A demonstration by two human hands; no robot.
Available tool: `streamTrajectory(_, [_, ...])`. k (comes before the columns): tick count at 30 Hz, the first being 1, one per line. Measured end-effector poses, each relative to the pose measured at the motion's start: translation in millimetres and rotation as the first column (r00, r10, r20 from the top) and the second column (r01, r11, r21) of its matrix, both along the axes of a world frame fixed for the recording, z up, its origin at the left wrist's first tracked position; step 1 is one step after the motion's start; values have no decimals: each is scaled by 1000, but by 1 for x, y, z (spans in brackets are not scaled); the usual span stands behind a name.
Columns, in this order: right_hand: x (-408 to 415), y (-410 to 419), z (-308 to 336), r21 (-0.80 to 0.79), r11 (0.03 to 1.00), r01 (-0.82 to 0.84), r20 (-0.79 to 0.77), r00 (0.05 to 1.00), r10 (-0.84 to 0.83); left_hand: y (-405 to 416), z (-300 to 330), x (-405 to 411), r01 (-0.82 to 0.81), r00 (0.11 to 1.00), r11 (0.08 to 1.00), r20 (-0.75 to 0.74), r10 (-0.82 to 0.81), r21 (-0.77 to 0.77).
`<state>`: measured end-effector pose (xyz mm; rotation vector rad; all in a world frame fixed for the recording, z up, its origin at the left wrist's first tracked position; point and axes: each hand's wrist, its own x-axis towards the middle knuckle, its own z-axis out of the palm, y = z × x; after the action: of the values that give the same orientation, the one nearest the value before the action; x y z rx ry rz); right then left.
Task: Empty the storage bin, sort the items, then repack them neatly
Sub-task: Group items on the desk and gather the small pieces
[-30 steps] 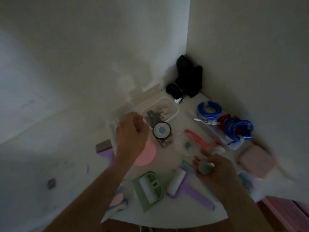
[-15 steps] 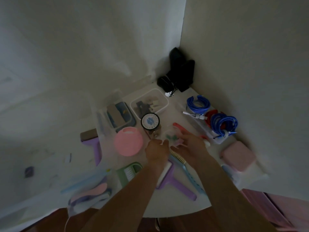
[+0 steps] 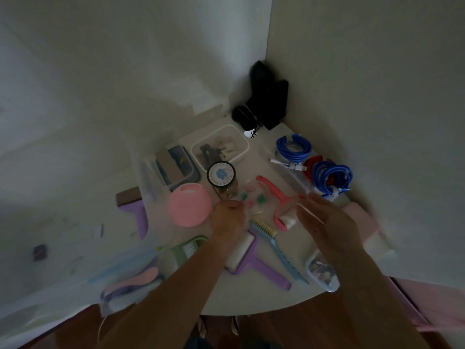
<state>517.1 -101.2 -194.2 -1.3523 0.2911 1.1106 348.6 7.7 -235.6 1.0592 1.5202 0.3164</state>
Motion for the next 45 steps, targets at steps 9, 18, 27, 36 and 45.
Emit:
streamTrajectory(9, [-87, 18, 85, 207, 932, -299, 142, 951, 274, -13, 94, -84, -48, 991, 920, 136, -5, 389])
streamTrajectory(18, [-332, 132, 106, 216, 511, -832, 338, 555, 760, 42, 123, -334, 5, 832, 871, -485, 268, 491])
streamTrajectory(27, [-426, 206, 10, -325, 260, -910, 367, 132, 921, 157, 24, -475, 559, 348, 820, -863, -367, -123])
streamTrajectory(36, [-389, 221, -34, -626, 206, -752, 272, 37, 962, 171, -55, -483, 807, -47, 485, -855, -516, -337])
streamTrajectory(45, [-393, 226, -39, -535, 251, -807, 106, 231, 967, 162, -34, -441, 191, 969, 962, -193, -153, 196])
